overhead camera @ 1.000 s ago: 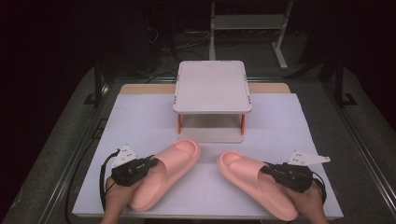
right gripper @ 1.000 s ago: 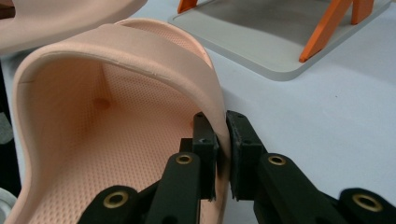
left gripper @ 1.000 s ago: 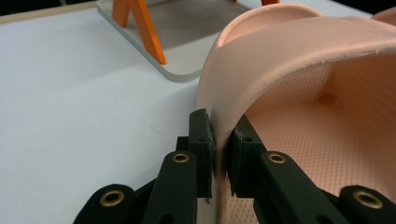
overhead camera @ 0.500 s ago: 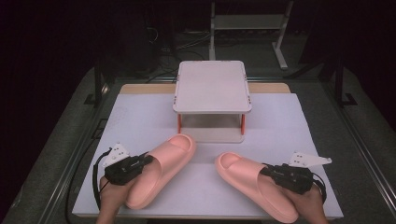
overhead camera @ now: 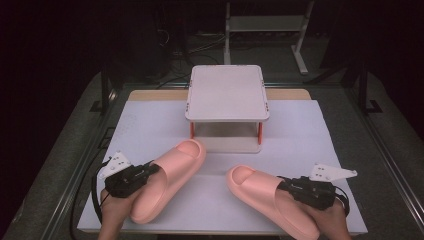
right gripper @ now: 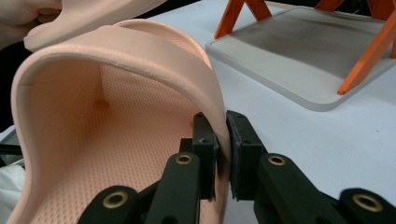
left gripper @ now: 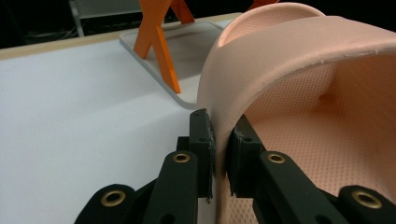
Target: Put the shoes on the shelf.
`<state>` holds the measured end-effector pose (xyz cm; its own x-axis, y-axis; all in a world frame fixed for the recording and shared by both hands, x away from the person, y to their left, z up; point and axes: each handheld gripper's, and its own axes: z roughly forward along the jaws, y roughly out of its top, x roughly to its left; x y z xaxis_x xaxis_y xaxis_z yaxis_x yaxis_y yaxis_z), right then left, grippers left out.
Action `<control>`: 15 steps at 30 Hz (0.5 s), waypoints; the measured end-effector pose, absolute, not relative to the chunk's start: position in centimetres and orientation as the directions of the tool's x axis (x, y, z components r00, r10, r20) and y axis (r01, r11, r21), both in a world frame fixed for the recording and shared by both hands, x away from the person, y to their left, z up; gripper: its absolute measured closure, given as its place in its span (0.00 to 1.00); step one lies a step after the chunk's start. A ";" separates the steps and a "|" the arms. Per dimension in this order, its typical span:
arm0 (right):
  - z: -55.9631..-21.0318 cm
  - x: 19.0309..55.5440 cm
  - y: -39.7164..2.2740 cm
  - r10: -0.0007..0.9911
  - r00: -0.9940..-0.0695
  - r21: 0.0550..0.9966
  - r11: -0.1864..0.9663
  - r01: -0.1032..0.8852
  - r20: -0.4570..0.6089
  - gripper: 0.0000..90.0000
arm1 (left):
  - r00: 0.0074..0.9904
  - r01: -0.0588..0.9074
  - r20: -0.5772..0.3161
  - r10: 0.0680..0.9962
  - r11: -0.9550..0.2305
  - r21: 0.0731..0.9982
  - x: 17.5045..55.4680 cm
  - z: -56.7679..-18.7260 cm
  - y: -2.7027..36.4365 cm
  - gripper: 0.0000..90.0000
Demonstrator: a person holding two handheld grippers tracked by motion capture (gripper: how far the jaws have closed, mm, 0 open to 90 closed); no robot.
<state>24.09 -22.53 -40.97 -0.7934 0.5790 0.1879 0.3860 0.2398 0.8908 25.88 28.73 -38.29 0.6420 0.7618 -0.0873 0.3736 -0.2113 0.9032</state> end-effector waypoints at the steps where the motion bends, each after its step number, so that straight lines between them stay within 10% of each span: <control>1: -41.0 24.1 -22.5 0.579 -0.793 0.891 0.240 0.386 0.188 0.91 | 0.642 0.371 -0.088 0.762 -0.208 0.905 25.8 -38.1 28.7 0.91; 15: -37.9 24.6 -22.8 0.532 -0.825 0.894 0.252 0.370 0.192 0.91 | 0.670 0.313 -0.035 0.742 -0.240 0.919 27.2 -33.9 27.4 0.91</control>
<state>24.62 -22.84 -37.86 -0.8249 0.5318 0.1919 0.3705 0.2522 0.8939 27.21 27.39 -33.91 0.6700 0.7415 -0.0346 0.3134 -0.2403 0.9187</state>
